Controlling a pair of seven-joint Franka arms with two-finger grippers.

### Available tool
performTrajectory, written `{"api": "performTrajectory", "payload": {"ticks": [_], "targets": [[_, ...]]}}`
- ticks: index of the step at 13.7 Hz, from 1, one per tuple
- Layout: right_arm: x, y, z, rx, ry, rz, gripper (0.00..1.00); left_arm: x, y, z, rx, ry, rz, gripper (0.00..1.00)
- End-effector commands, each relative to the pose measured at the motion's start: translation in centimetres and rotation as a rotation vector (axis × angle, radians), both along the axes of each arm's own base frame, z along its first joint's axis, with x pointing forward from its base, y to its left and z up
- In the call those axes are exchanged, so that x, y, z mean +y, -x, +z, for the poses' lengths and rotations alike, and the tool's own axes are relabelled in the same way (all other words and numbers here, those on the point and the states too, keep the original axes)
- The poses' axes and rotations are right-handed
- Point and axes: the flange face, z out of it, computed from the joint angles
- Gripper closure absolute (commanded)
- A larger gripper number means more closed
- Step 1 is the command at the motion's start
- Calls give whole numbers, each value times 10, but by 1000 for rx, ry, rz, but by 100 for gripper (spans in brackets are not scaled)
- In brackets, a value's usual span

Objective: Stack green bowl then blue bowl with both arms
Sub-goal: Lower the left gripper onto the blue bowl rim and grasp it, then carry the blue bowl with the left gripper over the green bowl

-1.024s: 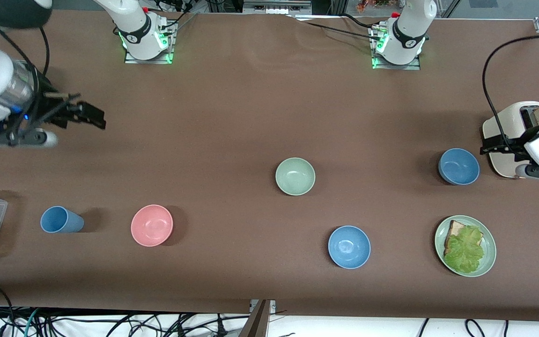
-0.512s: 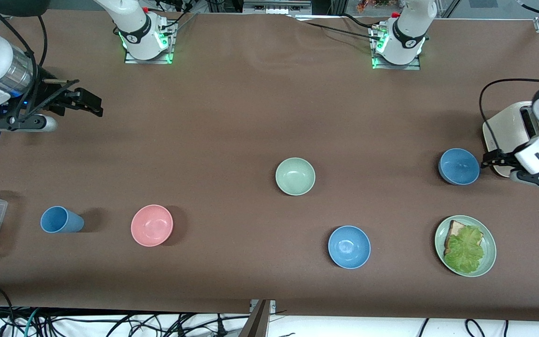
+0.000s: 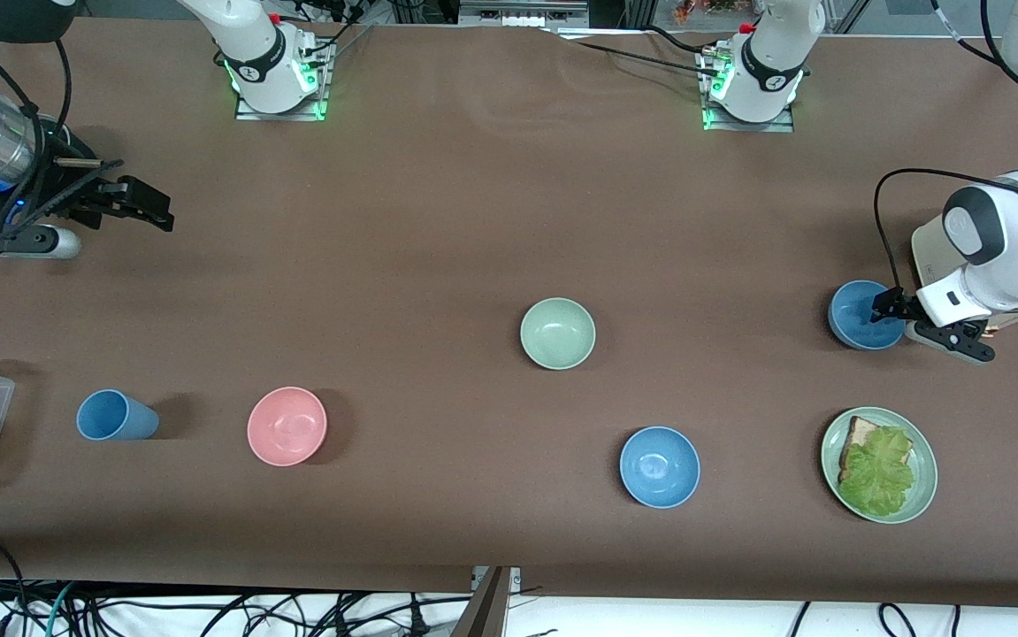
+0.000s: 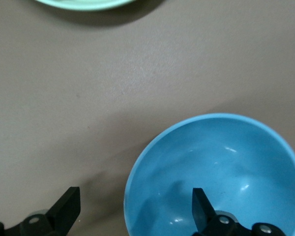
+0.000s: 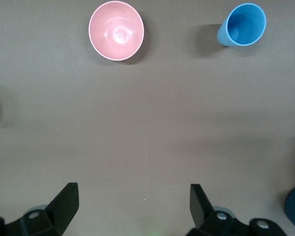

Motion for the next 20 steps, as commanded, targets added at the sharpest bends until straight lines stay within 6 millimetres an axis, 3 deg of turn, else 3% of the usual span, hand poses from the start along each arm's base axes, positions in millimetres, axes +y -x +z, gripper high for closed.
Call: {"api": "performTrajectory", "payload": {"ticks": [1, 2, 3, 9, 11, 15, 17, 20], "targets": [[-4, -4, 1, 1, -2, 33, 0, 4, -5, 5, -14, -4, -28, 50], [-1, -5, -4, 10, -1, 38, 0, 4, -4, 4, -11, -3, -30, 86], [1, -8, -10, 20, -4, 39, 0, 4, -4, 3, -9, -3, -40, 100], [-2, -10, -10, 8, -12, 148, 0, 1, -7, 10, 20, 9, -46, 100], [-4, -10, -11, 11, -12, 149, 0, -12, -27, 46, 69, 29, -77, 100], [-7, -9, -13, 22, -8, 143, 0, -84, -74, 144, 216, 112, -146, 100], [-6, -10, -13, 19, -9, 146, 0, -149, -81, 162, 237, 125, -108, 100], [-7, -10, -14, 17, -13, 143, 0, -244, -80, 169, 253, 149, -120, 100]]}}
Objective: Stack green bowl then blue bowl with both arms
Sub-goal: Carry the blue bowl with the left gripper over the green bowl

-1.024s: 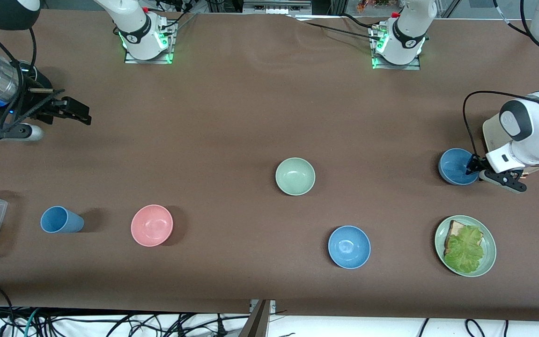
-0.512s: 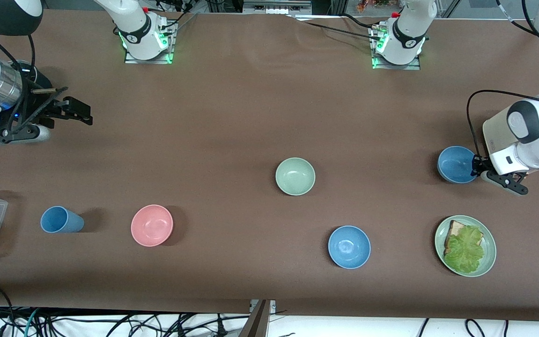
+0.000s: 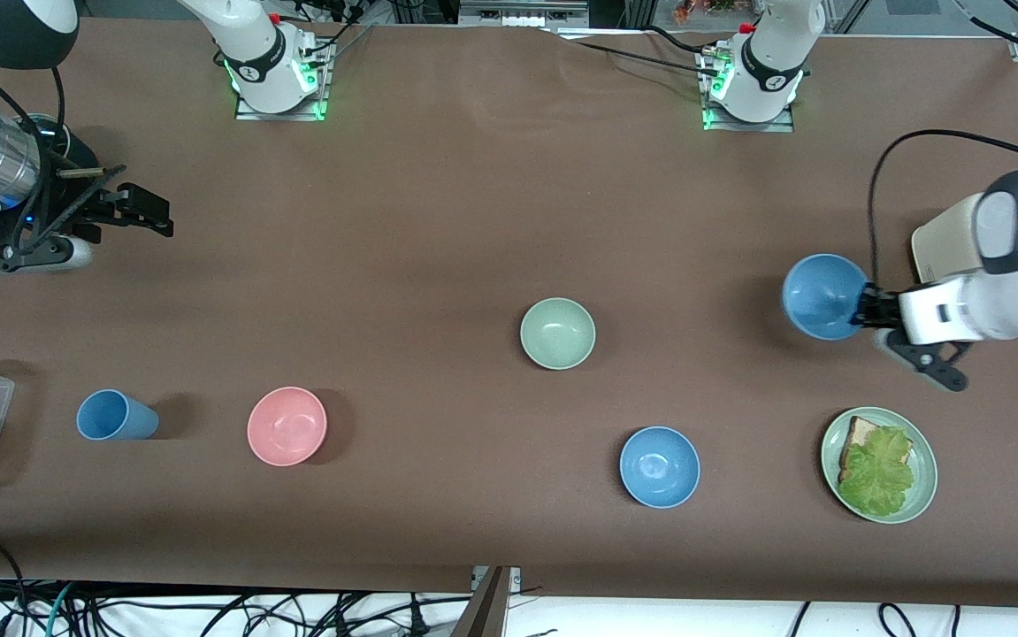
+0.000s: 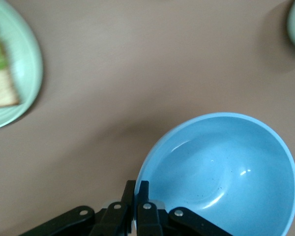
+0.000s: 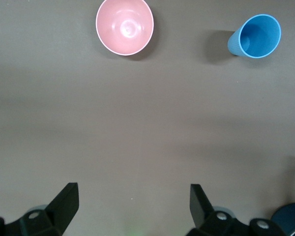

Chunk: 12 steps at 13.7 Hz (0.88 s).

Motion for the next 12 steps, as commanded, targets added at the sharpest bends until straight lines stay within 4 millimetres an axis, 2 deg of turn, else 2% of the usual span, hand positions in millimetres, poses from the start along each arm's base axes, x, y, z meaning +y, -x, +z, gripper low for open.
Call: {"api": "performTrajectory", "payload": {"ticks": [1, 4, 5, 6, 8, 9, 12], "targets": [[-3, -1, 4, -8, -6, 9, 0, -80, 3, 2, 24, 11, -5, 100], [-1, -2, 5, -15, -10, 12, 0, -201, 14, -11, 13, -25, 95, 100], [-1, -2, 4, -14, -10, 12, 0, -246, 18, -23, 4, -23, 137, 100], [-2, -3, 4, -15, -11, 8, 0, -276, 15, -37, 0, -13, 192, 100], [0, -5, 2, -17, -11, 10, 0, -312, 11, -69, 18, 5, 236, 100], [0, -5, 1, -17, -11, 10, 0, -320, 4, -80, -2, 16, 251, 100], [-1, -5, 1, -17, -11, 9, 0, -337, 5, -107, -79, -33, 238, 100]]}}
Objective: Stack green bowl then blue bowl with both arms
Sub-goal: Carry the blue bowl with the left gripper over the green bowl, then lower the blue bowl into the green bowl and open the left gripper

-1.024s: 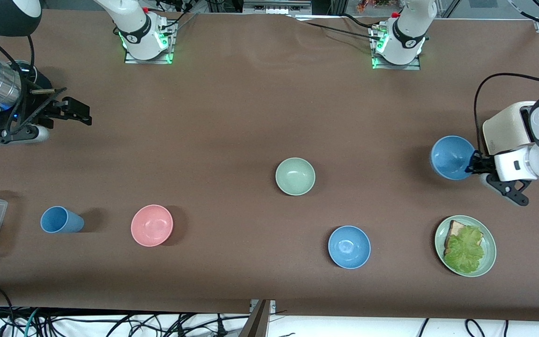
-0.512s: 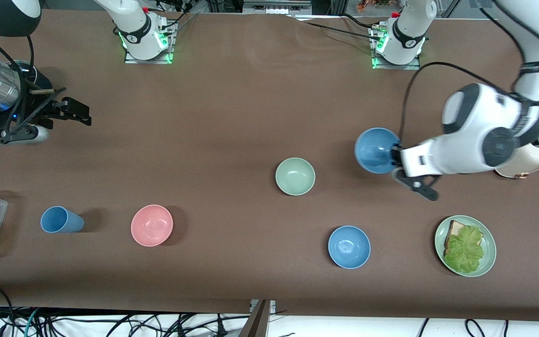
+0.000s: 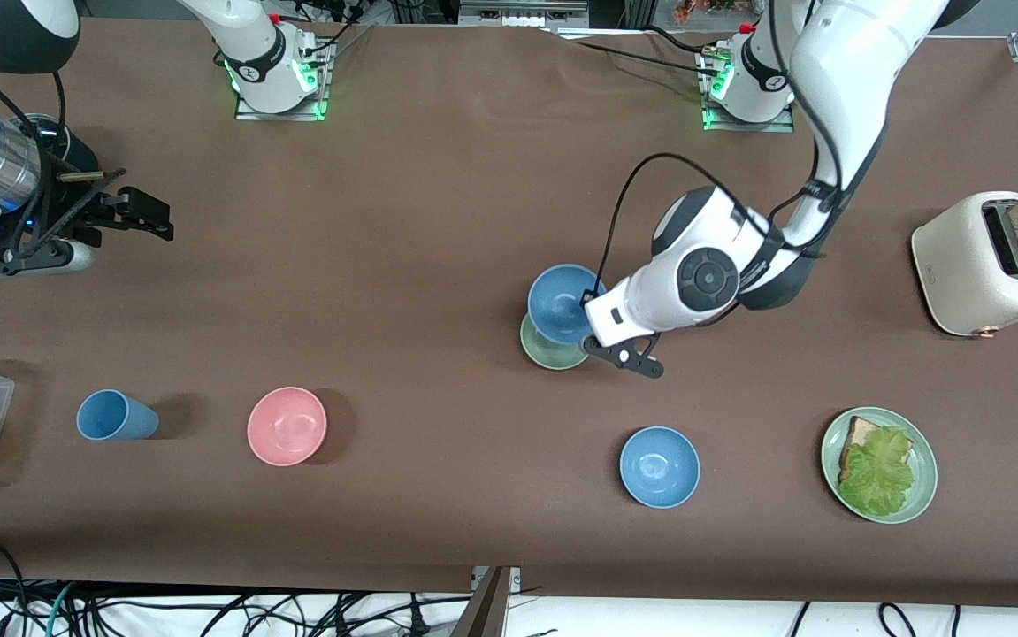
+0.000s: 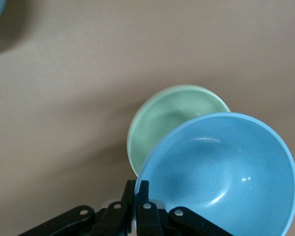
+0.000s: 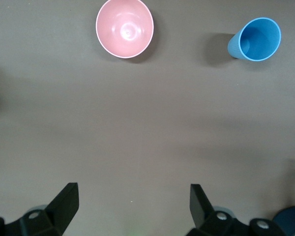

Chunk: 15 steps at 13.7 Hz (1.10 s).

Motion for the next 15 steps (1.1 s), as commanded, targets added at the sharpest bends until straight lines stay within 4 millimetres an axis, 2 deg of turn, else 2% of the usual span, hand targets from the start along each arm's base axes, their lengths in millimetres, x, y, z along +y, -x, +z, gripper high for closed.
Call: {"api": "performTrajectory", "payload": {"ticks": [1, 3, 6, 7, 8, 9, 10, 12, 13, 15], "targets": [[-1, -2, 3, -9, -10, 9, 0, -18, -8, -13, -68, -42, -4, 100], [-4, -2, 4, -10, -10, 5, 0, -25, -4, -19, -70, -41, -6, 100], [-5, -4, 4, -16, -10, 3, 0, -24, -4, -27, -61, -46, -10, 100], [-6, -3, 5, -18, -11, 3, 0, -24, -3, -28, -60, -46, -14, 79], [-6, -3, 4, -16, -10, 3, 0, -21, -5, -29, -61, -48, -9, 13], [-7, -4, 4, -17, -9, 1, 0, -16, -8, -28, -64, -52, -12, 0], [-8, -4, 5, -23, -8, 0, 0, -13, -10, -24, -67, -50, -3, 0], [-14, -6, 6, -29, -8, -11, 0, -6, -17, 1, -99, -44, 13, 0], [-13, -4, 10, -35, -6, -9, 0, 4, -22, 26, -127, -41, 29, 0], [-14, -4, 11, -36, -12, -11, 0, 45, -32, 88, -146, -61, 75, 0]]}}
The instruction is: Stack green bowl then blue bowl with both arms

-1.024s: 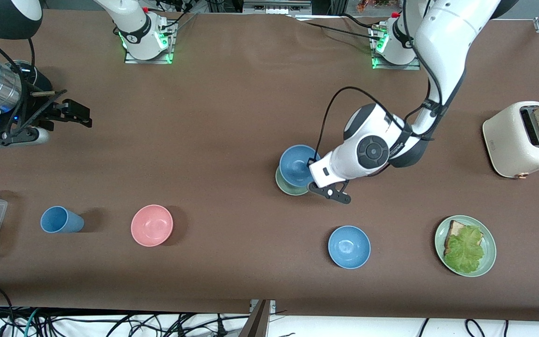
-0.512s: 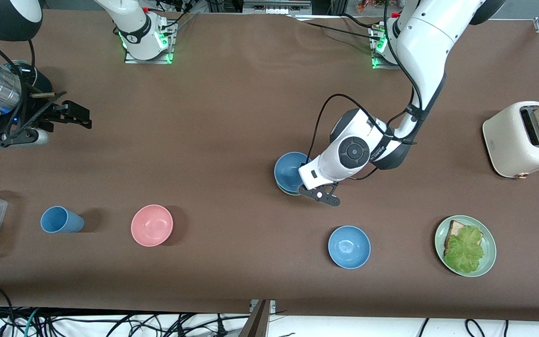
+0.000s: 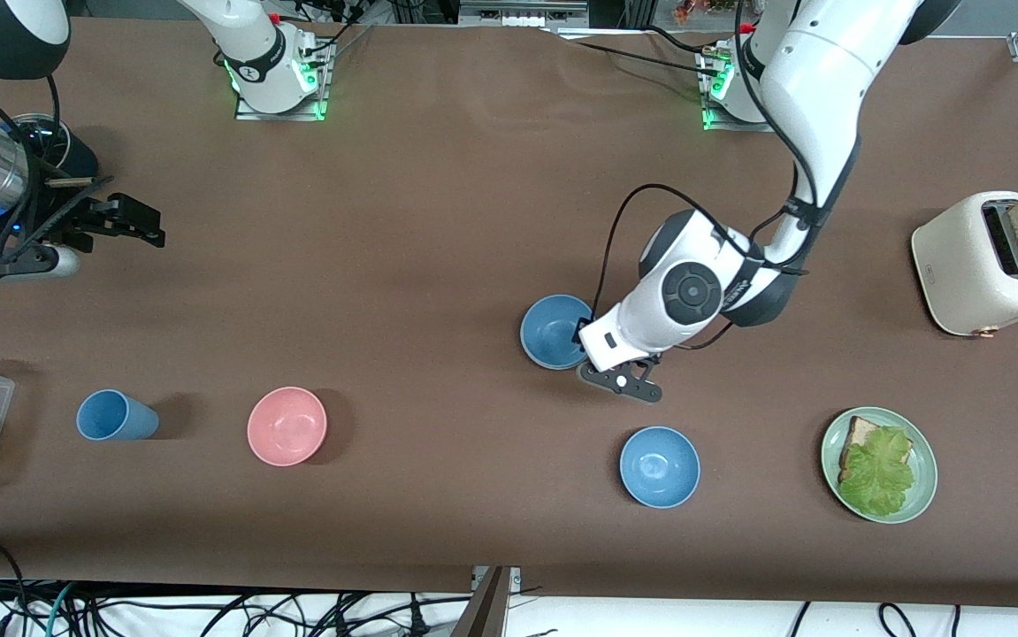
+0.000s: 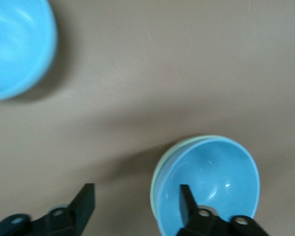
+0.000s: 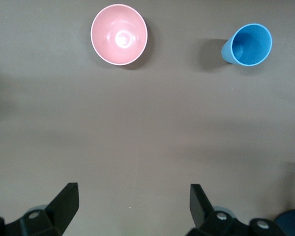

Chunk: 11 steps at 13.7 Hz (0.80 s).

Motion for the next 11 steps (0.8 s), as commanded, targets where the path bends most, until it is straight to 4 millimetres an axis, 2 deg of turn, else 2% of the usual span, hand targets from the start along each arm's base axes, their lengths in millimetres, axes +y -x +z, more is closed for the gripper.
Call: {"api": "performTrajectory", "payload": {"ticks": [1, 3, 5, 6, 7, 8, 9, 10, 11], "targets": [[-3, 0, 8, -14, -10, 7, 0, 54, -3, 99, -33, -38, 53, 0], [6, 0, 8, -17, -10, 18, 0, 76, 15, 153, 3, -93, 60, 0], [8, -2, 3, -18, -12, 21, 0, 108, 28, 212, -11, -114, 100, 0], [10, -1, 4, -17, -11, 25, 0, 131, 27, 240, -28, -123, 135, 0], [9, -1, 4, -12, -10, 22, 0, 169, 17, 266, -56, -119, 198, 0], [9, -1, 2, -8, -10, 24, 0, 206, 12, 279, -49, -123, 256, 0], [9, -1, 2, -9, -9, 24, 0, 237, 13, 285, -12, -133, 298, 0], [9, -1, 2, -12, -9, 24, 0, 260, 17, 279, 55, -147, 328, 0], [9, -1, 2, -14, -8, 24, 0, 270, 22, 276, 97, -165, 334, 0]]}}
